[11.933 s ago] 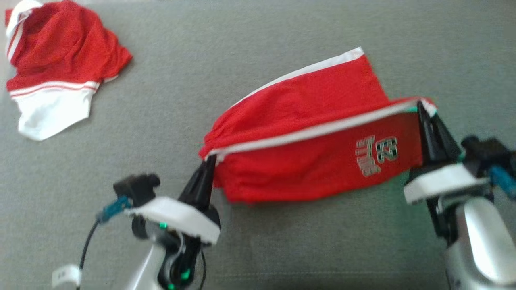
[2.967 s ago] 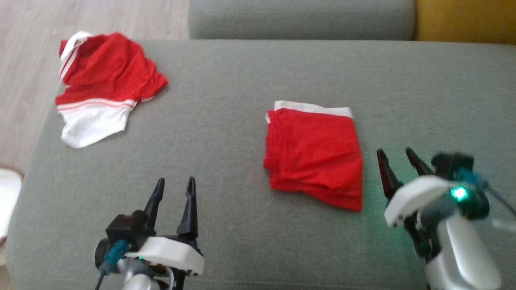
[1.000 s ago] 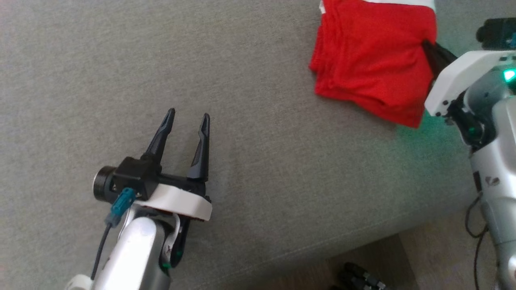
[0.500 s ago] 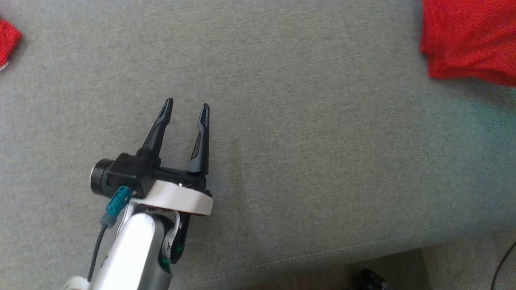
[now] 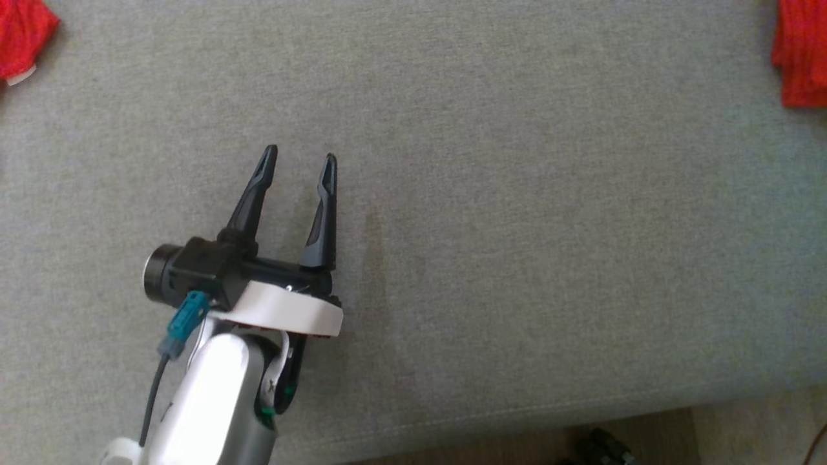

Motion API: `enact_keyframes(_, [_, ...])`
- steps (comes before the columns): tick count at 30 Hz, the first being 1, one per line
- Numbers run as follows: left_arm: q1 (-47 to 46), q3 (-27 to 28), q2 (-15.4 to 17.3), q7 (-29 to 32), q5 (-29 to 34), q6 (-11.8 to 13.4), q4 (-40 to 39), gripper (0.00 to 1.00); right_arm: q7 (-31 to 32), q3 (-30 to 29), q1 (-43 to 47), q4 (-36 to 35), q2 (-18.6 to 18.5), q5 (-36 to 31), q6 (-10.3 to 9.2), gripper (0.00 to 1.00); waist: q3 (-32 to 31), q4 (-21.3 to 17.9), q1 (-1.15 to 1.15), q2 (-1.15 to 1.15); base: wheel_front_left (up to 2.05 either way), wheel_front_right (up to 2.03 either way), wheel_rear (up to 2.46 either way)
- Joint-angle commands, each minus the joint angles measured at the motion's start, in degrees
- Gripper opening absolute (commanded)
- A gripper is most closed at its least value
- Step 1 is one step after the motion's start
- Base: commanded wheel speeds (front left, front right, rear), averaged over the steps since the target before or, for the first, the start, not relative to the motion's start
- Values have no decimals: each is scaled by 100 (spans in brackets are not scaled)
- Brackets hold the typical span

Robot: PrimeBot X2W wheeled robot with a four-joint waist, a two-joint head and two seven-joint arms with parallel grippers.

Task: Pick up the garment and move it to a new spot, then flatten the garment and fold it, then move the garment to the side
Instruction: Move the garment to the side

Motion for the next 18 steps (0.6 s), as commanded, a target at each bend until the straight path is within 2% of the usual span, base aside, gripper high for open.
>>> enact_keyframes(1, [-97,139,-10,-70,4,38,-207,100,-6,-6,-116,-251,-102,-161,37,0,16,23,0,0,0,0,0])
enact_keyframes(2, [-96,146,-11,-70,2,34,-201,100,-16,-34,-116,-259,-95,-221,37,0,20,29,0,0,0,0,0])
enact_keyframes(3, [-96,153,-12,-70,0,31,-196,100,-31,-81,-115,-263,-78,-287,37,4,23,34,0,0,0,0,0])
enact_keyframes(4, [-97,158,-13,-70,1,28,-189,100,-48,-119,-110,-268,-55,-367,37,25,23,37,0,0,0,0,0])
enact_keyframes(5, [-98,161,-14,-70,2,27,-183,100,-66,-158,-102,-273,-22,-447,37,54,22,40,0,0,0,0,0])
enact_keyframes(6, [-97,163,-15,-70,2,25,-175,100,-90,-200,-92,-282,23,-524,37,97,19,41,0,0,0,0,0])
enact_keyframes(7, [-96,164,-17,-70,3,24,-167,100,-120,-245,-82,-292,71,-597,37,100,15,42,0,0,0,0,0])
enact_keyframes(18, [-54,153,-27,-70,-23,0,-63,100,-761,-373,-80,-362,460,-1032,37,100,-164,61,0,0,0,0,0])
